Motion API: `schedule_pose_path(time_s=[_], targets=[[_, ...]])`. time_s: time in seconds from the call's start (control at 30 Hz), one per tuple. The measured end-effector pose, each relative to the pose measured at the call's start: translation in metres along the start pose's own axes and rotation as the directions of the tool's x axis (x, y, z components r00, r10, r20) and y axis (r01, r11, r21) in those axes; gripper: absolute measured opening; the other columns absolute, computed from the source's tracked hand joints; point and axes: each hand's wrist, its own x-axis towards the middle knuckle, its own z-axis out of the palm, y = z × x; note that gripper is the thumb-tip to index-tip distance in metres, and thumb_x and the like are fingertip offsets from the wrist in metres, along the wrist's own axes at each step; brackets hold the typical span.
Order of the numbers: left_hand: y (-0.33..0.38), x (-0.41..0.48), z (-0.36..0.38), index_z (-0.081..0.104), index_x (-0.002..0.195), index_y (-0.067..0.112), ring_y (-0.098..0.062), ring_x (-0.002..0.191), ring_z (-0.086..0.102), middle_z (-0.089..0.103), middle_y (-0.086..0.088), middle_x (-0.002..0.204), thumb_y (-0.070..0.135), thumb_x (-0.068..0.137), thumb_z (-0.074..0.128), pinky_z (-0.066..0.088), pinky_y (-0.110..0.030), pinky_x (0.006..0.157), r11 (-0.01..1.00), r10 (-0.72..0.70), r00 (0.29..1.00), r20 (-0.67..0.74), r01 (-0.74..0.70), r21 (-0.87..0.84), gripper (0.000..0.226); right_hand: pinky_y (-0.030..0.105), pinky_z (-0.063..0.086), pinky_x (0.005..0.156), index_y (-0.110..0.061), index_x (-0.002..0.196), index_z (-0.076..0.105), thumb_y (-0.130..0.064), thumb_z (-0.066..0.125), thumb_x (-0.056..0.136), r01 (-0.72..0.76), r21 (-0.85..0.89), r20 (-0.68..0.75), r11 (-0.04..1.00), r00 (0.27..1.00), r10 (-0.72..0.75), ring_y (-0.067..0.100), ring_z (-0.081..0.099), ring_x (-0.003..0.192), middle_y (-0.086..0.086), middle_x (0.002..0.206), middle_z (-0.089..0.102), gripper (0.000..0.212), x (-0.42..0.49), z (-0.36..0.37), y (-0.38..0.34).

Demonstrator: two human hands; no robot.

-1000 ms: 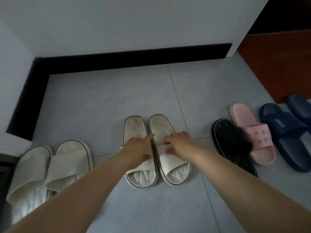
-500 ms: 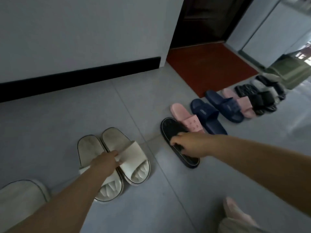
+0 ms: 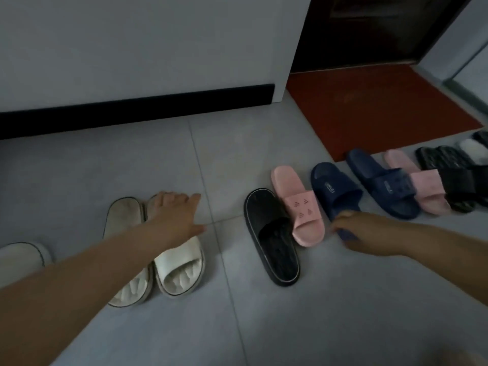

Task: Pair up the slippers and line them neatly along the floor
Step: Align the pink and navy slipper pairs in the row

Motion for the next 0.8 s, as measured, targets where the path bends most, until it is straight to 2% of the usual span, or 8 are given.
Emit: schedule_pose_path(time_s=[0.07, 0.13, 0.2, 0.3, 0.5, 0.6, 0.7, 0.8], targets=[[0.051, 0.016, -0.012, 0.021, 0.143, 0.024, -0.028, 0.135, 0.03, 0.04, -0.004, 0.144, 0.056, 0.087, 0.045, 0.012, -0.043, 0.115, 1.0, 0.025, 1.0, 0.017, -0.025, -0.004, 0.069, 0.013, 0.035, 0.07, -0.041, 0.113, 0.047, -0.02, 0.047, 0.089, 0.046, -0.022, -0.093, 0.999, 0.995, -0.048, 0.006, 0.052, 0.093, -0.006, 0.125, 0.043, 0.031, 0.026, -0.006, 0.03], [0.103, 0.031, -0.014, 0.027, 0.141, 0.024, -0.027, 0.133, 0.034, 0.043, -0.002, 0.142, 0.054, 0.086, 0.048, 0.019, -0.039, 0.113, 0.998, 0.027, 0.999, 0.038, -0.025, -0.052, 0.066, 0.025, 0.042, 0.085, -0.025, 0.139, 0.029, -0.023, 0.045, 0.088, 0.115, -0.021, -0.192, 0.993, 0.974, -0.117, 0.02, 0.051, 0.116, -0.001, 0.146, 0.031, 0.053, 0.056, -0.008, 0.05], [0.151, 0.042, -0.008, 0.027, 0.143, 0.025, -0.026, 0.135, 0.032, 0.038, -0.002, 0.146, 0.051, 0.086, 0.051, 0.021, -0.036, 0.113, 0.995, 0.002, 0.998, 0.063, 0.004, -0.096, 0.068, 0.038, 0.045, 0.095, -0.023, 0.146, 0.01, -0.022, 0.049, 0.086, 0.176, -0.025, -0.208, 0.984, 0.962, -0.177, 0.03, 0.047, 0.125, 0.001, 0.154, 0.019, 0.071, 0.083, -0.008, 0.06], [0.212, 0.053, 0.005, 0.02, 0.146, 0.027, -0.022, 0.139, 0.026, 0.028, 0.002, 0.152, 0.049, 0.084, 0.055, 0.021, -0.034, 0.114, 0.977, -0.072, 0.992, 0.105, 0.091, -0.191, 0.074, 0.042, 0.042, 0.097, -0.022, 0.148, -0.003, -0.013, 0.054, 0.084, 0.208, 0.007, -0.123, 0.978, 0.971, -0.206, 0.034, 0.046, 0.126, 0.0, 0.159, 0.004, 0.086, 0.116, -0.001, 0.07], [0.278, 0.071, -0.001, 0.007, 0.148, 0.027, -0.024, 0.141, 0.025, 0.018, 0.004, 0.156, 0.035, 0.082, 0.064, 0.027, -0.037, 0.114, 0.917, -0.231, 0.957, 0.176, 0.275, -0.289, 0.088, 0.049, 0.033, 0.109, -0.018, 0.147, 0.013, -0.004, 0.038, 0.089, 0.355, 0.185, -0.061, 0.917, 0.935, -0.35, 0.037, 0.034, 0.134, 0.002, 0.159, 0.0, 0.065, 0.128, 0.005, 0.09], [0.284, 0.082, -0.008, 0.009, 0.149, 0.025, -0.025, 0.141, 0.027, 0.017, 0.002, 0.156, 0.031, 0.082, 0.064, 0.029, -0.039, 0.114, 0.919, -0.233, 0.956, 0.179, 0.277, -0.281, 0.087, 0.049, 0.042, 0.1, -0.007, 0.129, 0.044, -0.007, 0.045, 0.085, 0.392, 0.202, -0.346, 0.897, 0.886, -0.309, 0.04, 0.043, 0.125, 0.013, 0.15, 0.027, 0.043, 0.111, -0.008, 0.135], [0.285, 0.097, -0.01, 0.008, 0.149, 0.022, -0.024, 0.141, 0.025, 0.016, 0.001, 0.156, 0.033, 0.083, 0.063, 0.029, -0.038, 0.114, 0.938, -0.207, 0.958, 0.199, 0.252, -0.237, 0.087, 0.043, 0.044, 0.098, -0.011, 0.119, 0.055, -0.008, 0.049, 0.082, 0.112, 0.204, -0.594, 0.973, 0.804, 0.033, 0.034, 0.05, 0.119, 0.012, 0.136, 0.048, 0.037, 0.098, -0.026, 0.232], [0.287, 0.114, -0.003, 0.011, 0.148, 0.021, -0.022, 0.14, 0.026, 0.021, 0.0, 0.155, 0.034, 0.084, 0.063, 0.03, -0.037, 0.113, 0.95, -0.198, 0.96, 0.198, 0.238, -0.204, 0.083, 0.043, 0.042, 0.099, -0.012, 0.128, 0.042, -0.023, 0.052, 0.086, -0.308, 0.177, -0.411, 0.935, 0.84, 0.355, 0.033, 0.049, 0.118, 0.012, 0.133, 0.05, 0.044, 0.078, -0.026, 0.345]])
